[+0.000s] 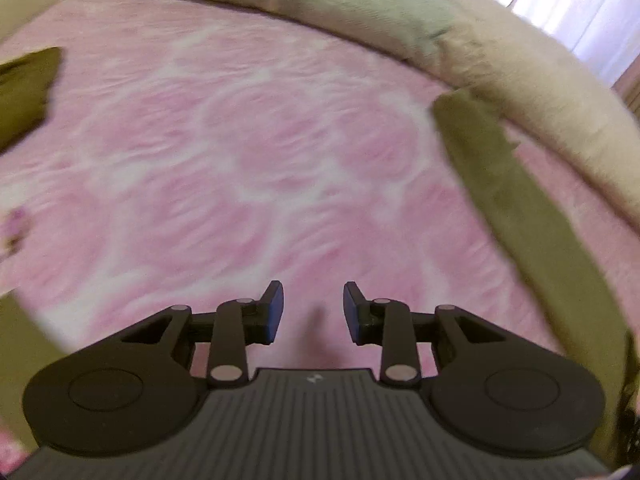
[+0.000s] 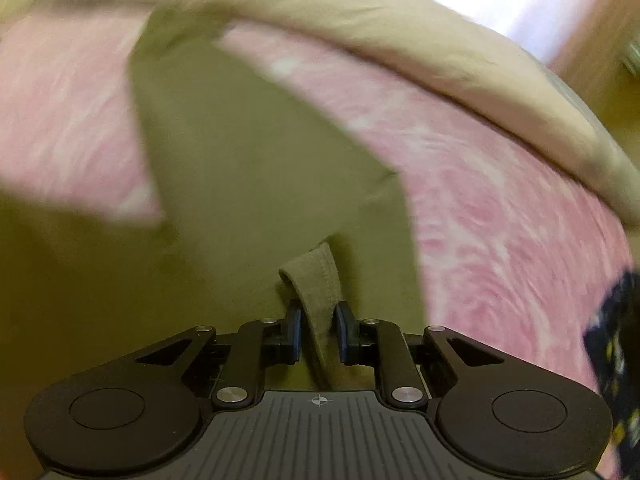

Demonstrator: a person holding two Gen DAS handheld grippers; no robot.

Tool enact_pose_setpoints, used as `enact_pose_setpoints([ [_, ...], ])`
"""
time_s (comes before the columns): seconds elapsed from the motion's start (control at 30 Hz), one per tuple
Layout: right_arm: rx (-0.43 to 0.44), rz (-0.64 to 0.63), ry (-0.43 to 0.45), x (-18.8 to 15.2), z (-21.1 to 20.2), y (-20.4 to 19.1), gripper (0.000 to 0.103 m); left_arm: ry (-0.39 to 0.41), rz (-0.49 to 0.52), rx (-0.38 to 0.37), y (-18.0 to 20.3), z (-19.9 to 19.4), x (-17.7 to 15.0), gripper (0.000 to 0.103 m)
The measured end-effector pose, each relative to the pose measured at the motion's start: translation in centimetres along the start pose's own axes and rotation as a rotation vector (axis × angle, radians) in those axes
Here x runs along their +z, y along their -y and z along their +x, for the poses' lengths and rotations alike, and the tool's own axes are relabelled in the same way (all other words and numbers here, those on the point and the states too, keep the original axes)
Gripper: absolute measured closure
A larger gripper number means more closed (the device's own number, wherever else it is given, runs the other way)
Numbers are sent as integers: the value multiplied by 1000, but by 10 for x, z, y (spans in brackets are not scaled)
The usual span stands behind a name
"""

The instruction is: Fold clothes

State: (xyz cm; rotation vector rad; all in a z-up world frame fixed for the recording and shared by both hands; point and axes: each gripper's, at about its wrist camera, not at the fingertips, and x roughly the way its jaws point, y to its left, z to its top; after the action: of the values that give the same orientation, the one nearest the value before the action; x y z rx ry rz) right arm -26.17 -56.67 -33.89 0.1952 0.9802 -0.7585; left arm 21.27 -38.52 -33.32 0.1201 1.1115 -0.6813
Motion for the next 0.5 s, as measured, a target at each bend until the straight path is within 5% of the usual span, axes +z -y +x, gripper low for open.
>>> enact_pose_setpoints([
  [0.3,-45,793,-21,-12,1,141,93,126,30,-159,91,91,145,56],
  [0.4,-28,882,-27,-14,10,160,93,132,215,-139,134,121,185,41],
  [0.5,-28,939,-33,-19,19,170,93,100,396,-73,169,154,203,39],
])
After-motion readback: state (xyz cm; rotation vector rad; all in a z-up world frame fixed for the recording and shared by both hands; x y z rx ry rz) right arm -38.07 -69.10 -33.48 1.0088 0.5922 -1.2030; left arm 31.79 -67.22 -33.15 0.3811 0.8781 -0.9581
